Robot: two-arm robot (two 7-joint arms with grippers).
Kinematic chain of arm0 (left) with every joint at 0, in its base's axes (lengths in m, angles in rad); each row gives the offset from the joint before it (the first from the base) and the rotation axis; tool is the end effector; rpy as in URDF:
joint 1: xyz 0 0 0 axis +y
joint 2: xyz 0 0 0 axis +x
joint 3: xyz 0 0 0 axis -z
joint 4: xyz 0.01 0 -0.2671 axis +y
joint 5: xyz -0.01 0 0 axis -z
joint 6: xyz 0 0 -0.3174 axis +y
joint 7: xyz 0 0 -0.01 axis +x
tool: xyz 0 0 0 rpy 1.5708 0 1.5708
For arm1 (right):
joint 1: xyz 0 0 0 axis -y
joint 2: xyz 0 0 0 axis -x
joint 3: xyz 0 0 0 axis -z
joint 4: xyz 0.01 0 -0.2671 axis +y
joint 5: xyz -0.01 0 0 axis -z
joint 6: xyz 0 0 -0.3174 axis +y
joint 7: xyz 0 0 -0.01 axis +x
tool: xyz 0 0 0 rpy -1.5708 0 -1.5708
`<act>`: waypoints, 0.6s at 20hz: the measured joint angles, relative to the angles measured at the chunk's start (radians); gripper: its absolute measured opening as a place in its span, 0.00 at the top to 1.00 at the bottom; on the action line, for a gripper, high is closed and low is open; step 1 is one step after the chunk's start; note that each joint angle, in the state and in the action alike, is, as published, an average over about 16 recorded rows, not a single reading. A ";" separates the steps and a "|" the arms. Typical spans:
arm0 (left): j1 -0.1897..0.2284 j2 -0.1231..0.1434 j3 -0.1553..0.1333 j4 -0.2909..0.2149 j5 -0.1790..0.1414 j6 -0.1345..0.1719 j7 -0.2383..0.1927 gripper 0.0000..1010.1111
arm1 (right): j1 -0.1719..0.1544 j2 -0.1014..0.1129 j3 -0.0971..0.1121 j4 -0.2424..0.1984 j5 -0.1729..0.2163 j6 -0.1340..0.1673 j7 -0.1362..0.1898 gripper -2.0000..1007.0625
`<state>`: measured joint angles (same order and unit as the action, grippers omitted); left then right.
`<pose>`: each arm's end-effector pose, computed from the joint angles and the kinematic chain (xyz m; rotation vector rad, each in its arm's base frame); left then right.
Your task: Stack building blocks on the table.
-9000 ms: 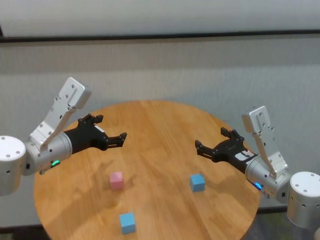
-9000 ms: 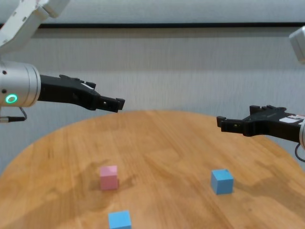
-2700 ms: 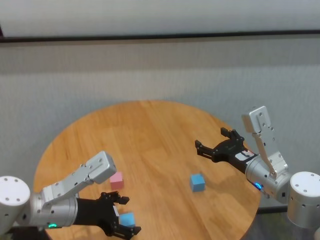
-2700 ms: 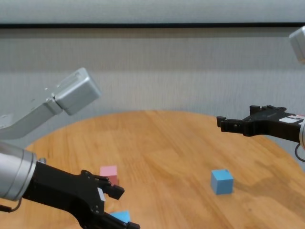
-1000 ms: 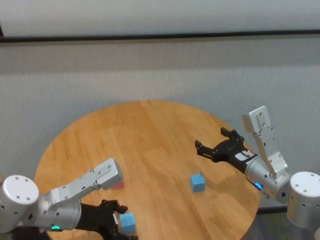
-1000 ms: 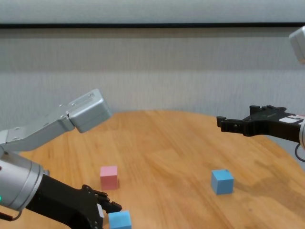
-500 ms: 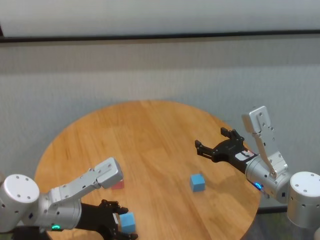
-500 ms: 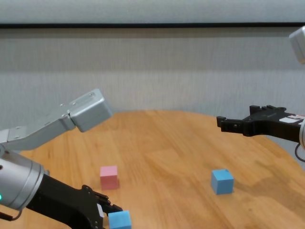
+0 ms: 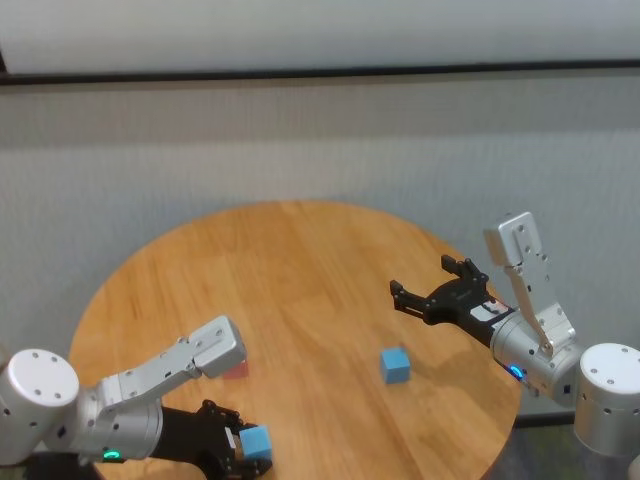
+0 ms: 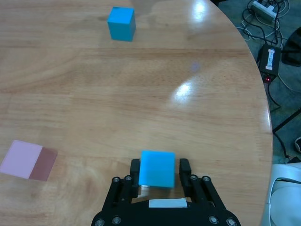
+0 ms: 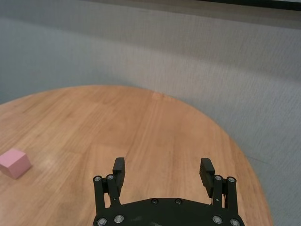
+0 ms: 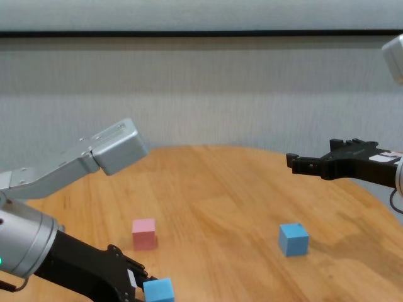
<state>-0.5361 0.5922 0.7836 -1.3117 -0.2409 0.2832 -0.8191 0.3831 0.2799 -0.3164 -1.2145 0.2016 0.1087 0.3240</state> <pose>0.4152 0.0133 -0.2521 0.7029 0.0481 0.3296 0.4265 -0.0144 -0.2630 -0.2431 0.0124 -1.0613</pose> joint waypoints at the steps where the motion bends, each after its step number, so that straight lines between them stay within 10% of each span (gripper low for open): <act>1: -0.001 0.000 0.001 -0.001 0.002 0.002 0.003 0.44 | 0.000 0.000 0.000 0.000 0.000 0.000 0.000 0.01; 12: -0.026 -0.019 0.001 -0.032 0.053 0.027 0.051 0.60 | 0.000 0.000 0.000 0.000 0.000 0.000 0.000 0.01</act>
<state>-0.5620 0.5731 0.7843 -1.3435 -0.1876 0.3102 -0.7686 0.3831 0.2799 -0.3164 -1.2145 0.2016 0.1087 0.3240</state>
